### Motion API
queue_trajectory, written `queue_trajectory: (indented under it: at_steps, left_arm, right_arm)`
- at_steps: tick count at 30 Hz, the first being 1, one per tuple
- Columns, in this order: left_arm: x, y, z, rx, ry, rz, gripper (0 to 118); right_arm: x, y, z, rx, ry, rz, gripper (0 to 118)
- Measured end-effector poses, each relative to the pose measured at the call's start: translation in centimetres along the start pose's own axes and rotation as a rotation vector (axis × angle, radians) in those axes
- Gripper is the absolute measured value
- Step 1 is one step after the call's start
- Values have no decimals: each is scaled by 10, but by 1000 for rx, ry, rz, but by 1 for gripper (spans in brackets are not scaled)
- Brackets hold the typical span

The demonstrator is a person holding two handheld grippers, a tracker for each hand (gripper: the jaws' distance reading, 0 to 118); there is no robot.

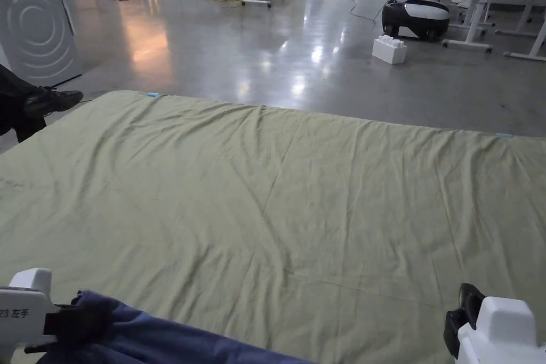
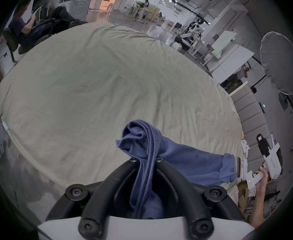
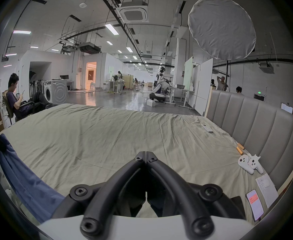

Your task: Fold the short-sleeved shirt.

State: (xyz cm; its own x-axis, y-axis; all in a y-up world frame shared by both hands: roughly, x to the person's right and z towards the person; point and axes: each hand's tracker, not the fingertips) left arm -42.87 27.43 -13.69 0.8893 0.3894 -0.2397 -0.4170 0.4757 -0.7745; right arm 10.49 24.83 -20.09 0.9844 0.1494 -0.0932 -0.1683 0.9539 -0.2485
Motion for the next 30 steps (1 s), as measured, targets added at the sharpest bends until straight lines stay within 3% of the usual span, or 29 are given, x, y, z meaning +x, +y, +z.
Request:
queue_trajectory:
  at_steps: [2,5,10,13,17,22,25,30]
  left_arm:
    - [18,-3,4,5,-16,8,9]
    - [42,-6,8,4,-153,67,9]
    - [88,-21,1,-26,-352,117,9]
    - [100,-25,-20,-55,-377,100,9]
    - [126,-41,-71,-114,-354,67,9]
    - [158,-67,-131,-146,-223,37,9]
    - [173,-81,-153,-176,-190,69,9]
    - [186,-96,-174,-204,-113,8,9]
  right_arm:
    - [-3,3,2,7,48,-18,0]
    - [3,4,2,2,64,-40,0]
    - [9,2,6,6,64,-59,0]
    - [21,-2,3,3,57,-62,0]
    - [26,-1,7,-2,29,-56,0]
    - [31,-4,12,-7,8,-51,0]
    - [36,-8,14,-14,-2,-53,0]
    - [39,-9,17,-25,-17,-50,0]
